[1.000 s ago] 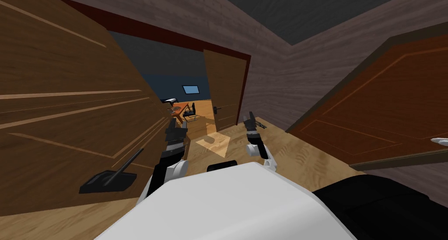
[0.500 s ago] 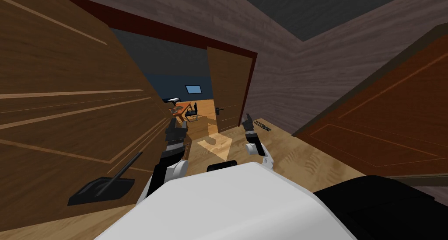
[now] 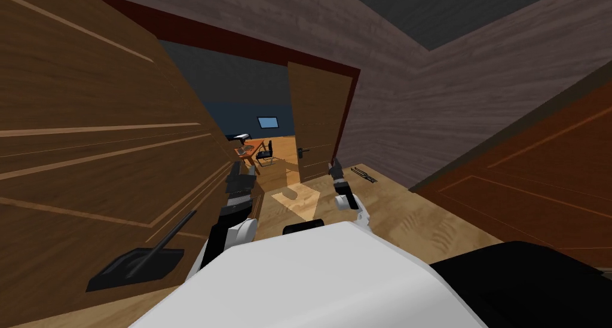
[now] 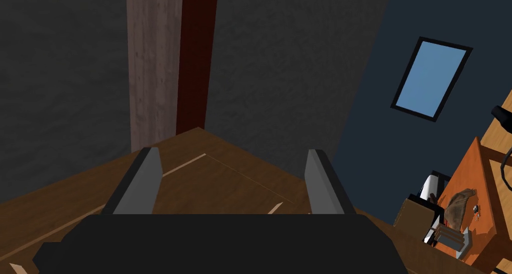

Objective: Pull the door open

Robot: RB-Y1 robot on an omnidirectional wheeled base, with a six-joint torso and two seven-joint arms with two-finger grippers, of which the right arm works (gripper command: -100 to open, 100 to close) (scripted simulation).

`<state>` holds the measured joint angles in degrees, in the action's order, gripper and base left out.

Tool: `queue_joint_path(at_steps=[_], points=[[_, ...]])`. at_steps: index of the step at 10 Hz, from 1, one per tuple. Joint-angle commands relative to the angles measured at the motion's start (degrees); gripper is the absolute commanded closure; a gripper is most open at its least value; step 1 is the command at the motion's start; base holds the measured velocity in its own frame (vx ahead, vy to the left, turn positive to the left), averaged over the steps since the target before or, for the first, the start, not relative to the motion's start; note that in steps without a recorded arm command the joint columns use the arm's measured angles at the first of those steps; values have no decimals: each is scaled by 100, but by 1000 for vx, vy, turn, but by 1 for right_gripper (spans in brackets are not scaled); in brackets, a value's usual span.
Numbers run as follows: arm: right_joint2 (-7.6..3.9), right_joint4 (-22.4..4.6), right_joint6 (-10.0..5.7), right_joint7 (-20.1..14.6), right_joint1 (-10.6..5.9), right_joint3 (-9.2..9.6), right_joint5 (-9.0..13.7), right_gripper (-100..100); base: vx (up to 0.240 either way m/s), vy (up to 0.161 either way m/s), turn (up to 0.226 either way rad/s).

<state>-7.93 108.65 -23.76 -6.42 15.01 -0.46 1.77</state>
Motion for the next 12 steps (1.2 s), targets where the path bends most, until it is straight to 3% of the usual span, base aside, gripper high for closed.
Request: queue_joint_path(at_steps=[1,12], points=[[-56,-233,33,-60,-106,-15,-1,-100,113,44,69],[-362,-1757,209,-389,-751,-54,-43,-100,109,26,76]])
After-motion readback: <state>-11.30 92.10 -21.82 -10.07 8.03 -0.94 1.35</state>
